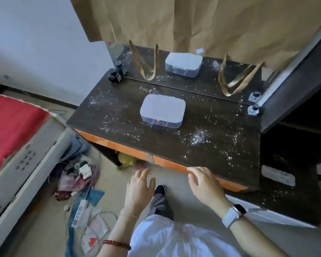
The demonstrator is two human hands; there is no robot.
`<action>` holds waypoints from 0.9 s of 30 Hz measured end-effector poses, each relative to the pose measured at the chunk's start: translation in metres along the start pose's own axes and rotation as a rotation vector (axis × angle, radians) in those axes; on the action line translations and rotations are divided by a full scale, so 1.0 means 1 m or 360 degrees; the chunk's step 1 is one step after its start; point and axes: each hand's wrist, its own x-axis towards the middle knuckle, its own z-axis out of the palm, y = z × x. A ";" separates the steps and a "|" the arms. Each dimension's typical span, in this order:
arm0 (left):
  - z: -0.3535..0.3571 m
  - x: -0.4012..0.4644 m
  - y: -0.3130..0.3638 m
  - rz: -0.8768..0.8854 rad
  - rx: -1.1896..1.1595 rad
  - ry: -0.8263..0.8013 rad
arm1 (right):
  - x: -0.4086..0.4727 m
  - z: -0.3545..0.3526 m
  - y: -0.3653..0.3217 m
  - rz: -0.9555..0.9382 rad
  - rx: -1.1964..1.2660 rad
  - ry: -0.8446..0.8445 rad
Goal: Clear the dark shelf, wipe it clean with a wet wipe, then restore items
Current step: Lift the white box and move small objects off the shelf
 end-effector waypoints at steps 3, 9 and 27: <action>-0.035 0.069 -0.008 0.0132 -0.0185 0.0147 | 0.057 -0.006 -0.021 0.0120 0.0185 0.0122; -0.084 0.196 0.004 0.0040 -0.0367 0.0205 | 0.162 -0.017 -0.034 0.0586 0.0379 0.0234; -0.056 0.239 0.079 0.0006 -0.0633 -0.0164 | 0.176 -0.039 -0.015 0.1072 0.0593 0.0770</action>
